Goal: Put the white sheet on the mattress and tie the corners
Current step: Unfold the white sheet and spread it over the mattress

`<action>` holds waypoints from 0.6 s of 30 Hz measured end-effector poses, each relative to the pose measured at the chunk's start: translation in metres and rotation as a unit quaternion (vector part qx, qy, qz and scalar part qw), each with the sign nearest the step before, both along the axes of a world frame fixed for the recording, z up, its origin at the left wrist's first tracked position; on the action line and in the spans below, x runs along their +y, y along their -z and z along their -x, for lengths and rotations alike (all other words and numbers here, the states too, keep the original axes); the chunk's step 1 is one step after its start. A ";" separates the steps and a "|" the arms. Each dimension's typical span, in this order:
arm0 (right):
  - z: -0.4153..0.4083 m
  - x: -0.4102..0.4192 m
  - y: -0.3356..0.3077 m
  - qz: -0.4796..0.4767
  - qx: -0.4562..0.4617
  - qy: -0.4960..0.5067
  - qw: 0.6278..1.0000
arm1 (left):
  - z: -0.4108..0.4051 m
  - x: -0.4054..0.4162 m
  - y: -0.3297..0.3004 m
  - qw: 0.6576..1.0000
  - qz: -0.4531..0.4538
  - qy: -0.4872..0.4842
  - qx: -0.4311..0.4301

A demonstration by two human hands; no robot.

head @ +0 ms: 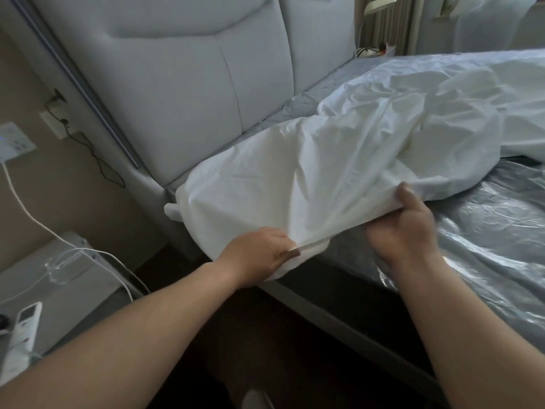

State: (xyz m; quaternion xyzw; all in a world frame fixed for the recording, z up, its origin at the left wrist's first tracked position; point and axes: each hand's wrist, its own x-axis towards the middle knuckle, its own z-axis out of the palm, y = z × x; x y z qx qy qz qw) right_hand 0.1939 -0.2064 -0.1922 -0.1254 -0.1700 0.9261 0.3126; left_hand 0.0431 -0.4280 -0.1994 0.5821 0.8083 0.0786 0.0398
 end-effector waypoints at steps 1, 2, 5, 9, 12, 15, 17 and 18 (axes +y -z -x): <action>-0.006 -0.006 -0.015 -0.061 0.042 -0.019 0.997 | -0.002 -0.001 0.003 1.000 0.009 -0.005 -0.004; -0.013 -0.015 -0.030 -0.129 0.077 -0.045 0.988 | -0.005 -0.001 0.002 1.000 0.004 -0.008 -0.007; -0.037 -0.035 -0.046 -0.247 0.090 -0.131 0.956 | -0.013 0.006 0.002 0.999 0.036 0.001 0.004; -0.051 -0.048 -0.030 -0.370 -0.230 -0.193 0.879 | -0.020 -0.001 0.026 0.971 0.238 0.036 0.015; -0.056 -0.056 -0.011 -0.619 -0.505 -0.331 0.502 | -0.027 -0.011 0.040 0.945 0.324 0.021 -0.026; -0.055 -0.069 -0.005 -0.637 -0.511 -0.393 0.423 | -0.023 -0.019 0.043 0.939 0.333 0.015 -0.080; -0.050 -0.076 -0.014 -0.602 -0.482 -0.335 0.541 | -0.013 -0.023 0.042 0.950 0.294 -0.013 -0.101; -0.044 -0.079 -0.019 -0.580 -0.449 -0.289 0.615 | -0.005 -0.026 0.041 0.958 0.265 -0.041 -0.104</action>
